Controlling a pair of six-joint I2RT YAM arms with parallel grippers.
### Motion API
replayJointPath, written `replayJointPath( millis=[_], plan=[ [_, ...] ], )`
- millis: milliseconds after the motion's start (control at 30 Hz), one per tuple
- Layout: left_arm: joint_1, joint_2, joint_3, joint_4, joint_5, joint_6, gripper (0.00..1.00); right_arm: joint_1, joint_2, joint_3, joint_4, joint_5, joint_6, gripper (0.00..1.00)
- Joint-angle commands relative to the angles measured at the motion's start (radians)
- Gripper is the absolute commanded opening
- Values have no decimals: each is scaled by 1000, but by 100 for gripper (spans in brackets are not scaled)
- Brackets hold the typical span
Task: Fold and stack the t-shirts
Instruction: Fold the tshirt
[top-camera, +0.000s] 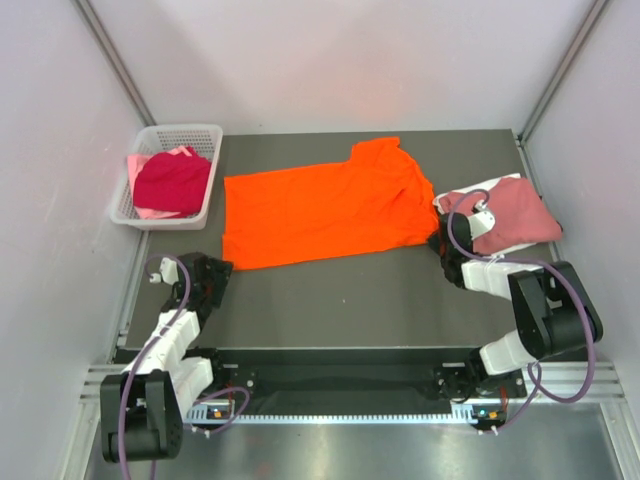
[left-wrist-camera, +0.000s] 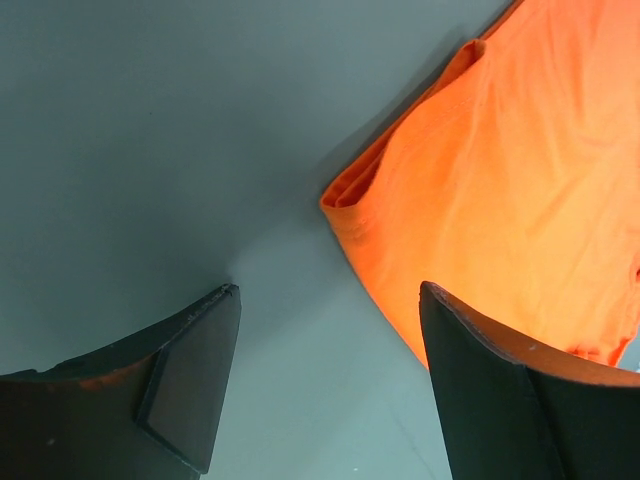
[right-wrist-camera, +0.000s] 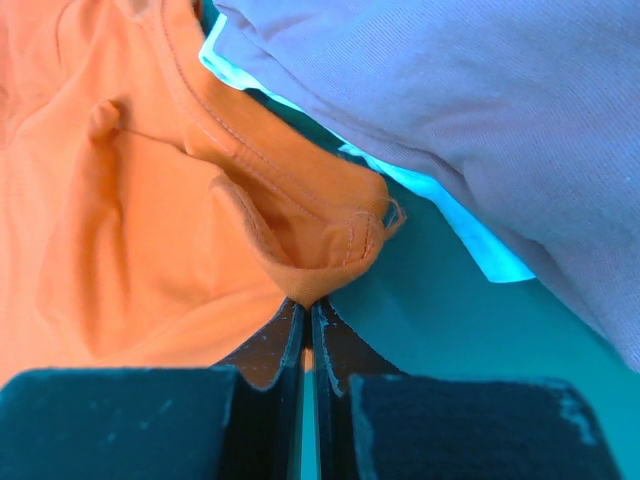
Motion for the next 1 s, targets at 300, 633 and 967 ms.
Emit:
replayJointPath(
  millis=[300, 633, 967],
  plan=[
    [5, 44, -36, 85, 27, -12, 71, 13, -64, -68, 143, 25, -24, 0],
    [3, 148, -29, 203, 3, -40, 61, 20, -63, -70, 154, 30, -32, 0],
    [3, 326, 14, 286, 20, -61, 40, 41, -72, -65, 147, 61, -37, 0]
  ],
)
